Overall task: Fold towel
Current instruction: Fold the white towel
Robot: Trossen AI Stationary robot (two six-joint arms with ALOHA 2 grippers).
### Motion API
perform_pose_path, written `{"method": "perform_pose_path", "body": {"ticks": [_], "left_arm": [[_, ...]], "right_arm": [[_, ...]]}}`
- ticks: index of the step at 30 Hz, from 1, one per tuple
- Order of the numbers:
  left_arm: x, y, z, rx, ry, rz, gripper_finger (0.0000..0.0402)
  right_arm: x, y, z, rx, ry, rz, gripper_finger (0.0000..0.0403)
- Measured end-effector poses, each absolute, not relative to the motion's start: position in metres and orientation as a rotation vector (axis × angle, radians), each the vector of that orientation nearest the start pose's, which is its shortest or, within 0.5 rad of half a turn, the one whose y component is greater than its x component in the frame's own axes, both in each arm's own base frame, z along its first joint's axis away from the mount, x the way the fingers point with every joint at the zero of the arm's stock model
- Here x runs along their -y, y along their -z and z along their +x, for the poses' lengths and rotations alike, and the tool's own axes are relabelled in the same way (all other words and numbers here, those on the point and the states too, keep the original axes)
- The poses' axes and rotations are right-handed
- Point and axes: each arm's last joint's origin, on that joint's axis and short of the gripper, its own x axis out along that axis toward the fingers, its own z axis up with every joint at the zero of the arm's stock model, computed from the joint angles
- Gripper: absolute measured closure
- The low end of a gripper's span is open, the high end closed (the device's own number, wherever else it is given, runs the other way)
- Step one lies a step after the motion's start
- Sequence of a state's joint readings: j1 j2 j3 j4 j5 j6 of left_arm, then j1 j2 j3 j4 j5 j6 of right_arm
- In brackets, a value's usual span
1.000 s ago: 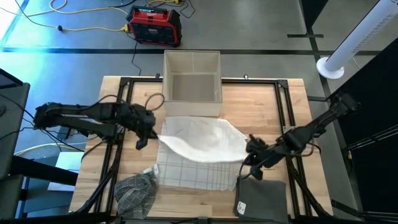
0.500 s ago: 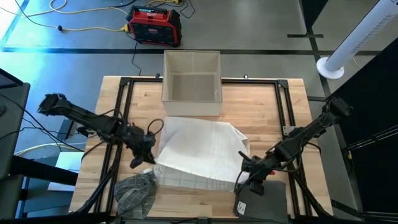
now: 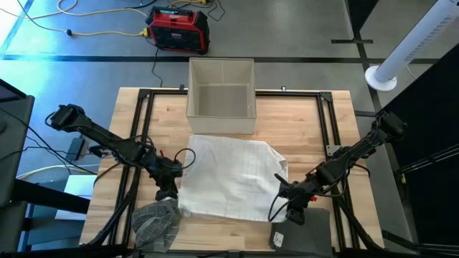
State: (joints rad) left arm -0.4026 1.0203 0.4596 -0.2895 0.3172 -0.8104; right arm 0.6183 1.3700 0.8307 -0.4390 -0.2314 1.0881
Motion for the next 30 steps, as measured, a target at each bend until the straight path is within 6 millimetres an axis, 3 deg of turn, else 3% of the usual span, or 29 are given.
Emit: {"method": "perform_pose_path", "body": {"ticks": [8,13,17,22,27,30], "left_arm": [[0.072,-0.214,0.178,-0.907,0.267,-0.604,0.0231],[0.050,-0.224,0.183,-0.770,-0.018,-0.356,0.0246],[0.035,-0.214,0.183,-0.802,-0.260,-0.188,0.0267],[0.022,-0.195,0.199,-0.856,-0.357,-0.090,0.0314],[0.010,-0.163,0.217,-0.864,-0.365,-0.068,0.0386],[0.001,-0.149,0.223,-0.921,-0.393,-0.066,0.0394]], "right_arm": [[-0.134,-0.239,0.199,-1.183,-0.096,0.872,0.0270],[-0.102,-0.254,0.182,-0.955,0.187,0.761,0.0285],[-0.082,-0.244,0.174,-0.846,0.413,0.629,0.0316],[-0.072,-0.206,0.179,-0.784,0.449,0.623,0.0393],[-0.061,-0.176,0.182,-0.689,0.573,0.642,0.0398],[-0.053,-0.167,0.181,-0.631,0.708,0.641,0.0401]]}}
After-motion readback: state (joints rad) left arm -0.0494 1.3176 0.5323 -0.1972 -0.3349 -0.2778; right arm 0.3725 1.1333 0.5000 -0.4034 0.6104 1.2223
